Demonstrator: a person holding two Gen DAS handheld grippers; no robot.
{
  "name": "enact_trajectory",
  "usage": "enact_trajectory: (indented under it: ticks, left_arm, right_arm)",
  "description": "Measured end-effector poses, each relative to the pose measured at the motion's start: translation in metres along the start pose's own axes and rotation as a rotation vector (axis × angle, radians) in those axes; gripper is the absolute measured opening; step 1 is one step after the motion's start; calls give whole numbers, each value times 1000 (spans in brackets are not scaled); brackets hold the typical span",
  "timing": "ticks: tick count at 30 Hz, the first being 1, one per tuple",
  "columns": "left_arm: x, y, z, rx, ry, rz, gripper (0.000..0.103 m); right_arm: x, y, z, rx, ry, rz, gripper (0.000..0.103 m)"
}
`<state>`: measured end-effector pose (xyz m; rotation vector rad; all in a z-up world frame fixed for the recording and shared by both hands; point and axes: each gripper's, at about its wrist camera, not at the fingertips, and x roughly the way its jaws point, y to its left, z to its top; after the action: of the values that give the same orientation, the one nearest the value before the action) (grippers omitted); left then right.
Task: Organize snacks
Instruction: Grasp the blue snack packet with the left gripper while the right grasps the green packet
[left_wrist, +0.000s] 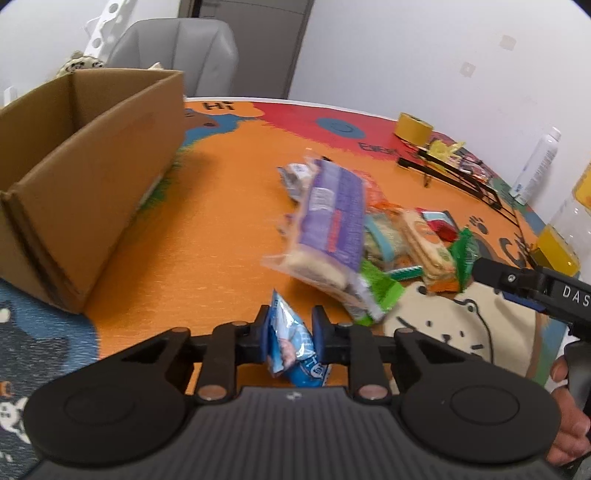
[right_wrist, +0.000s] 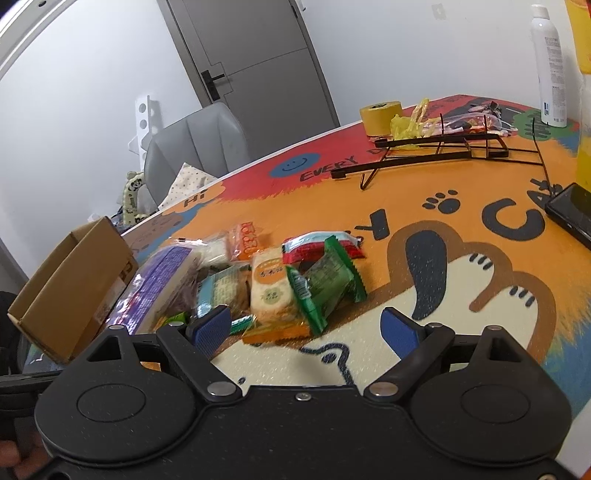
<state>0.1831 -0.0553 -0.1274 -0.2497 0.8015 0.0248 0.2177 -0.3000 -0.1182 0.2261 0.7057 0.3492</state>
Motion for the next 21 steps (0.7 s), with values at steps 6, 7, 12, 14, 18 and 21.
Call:
enact_trajectory:
  ticks: [6, 7, 12, 14, 18, 21]
  left_arm:
    - [-6, 20, 10, -37, -11, 46, 20]
    - [-6, 23, 11, -44, -15, 50, 20]
    - [-9, 32, 18, -65, -30, 52, 20]
    - [-10, 34, 19, -68, -33, 49, 20]
    - [-14, 38, 22, -70, -37, 35, 20]
    - [-20, 38, 25, -59, -52, 24, 20]
  right_arm:
    - [13, -2, 9, -5, 2, -19, 86]
    - [16, -1, 11, -9, 4, -23, 86]
    - [26, 2, 17, -27, 0, -74, 82]
    - [32, 3, 19, -33, 22, -87, 68]
    - [31, 6, 17, -23, 49, -81, 40]
    - [25, 10, 15, -36, 42, -110, 38]
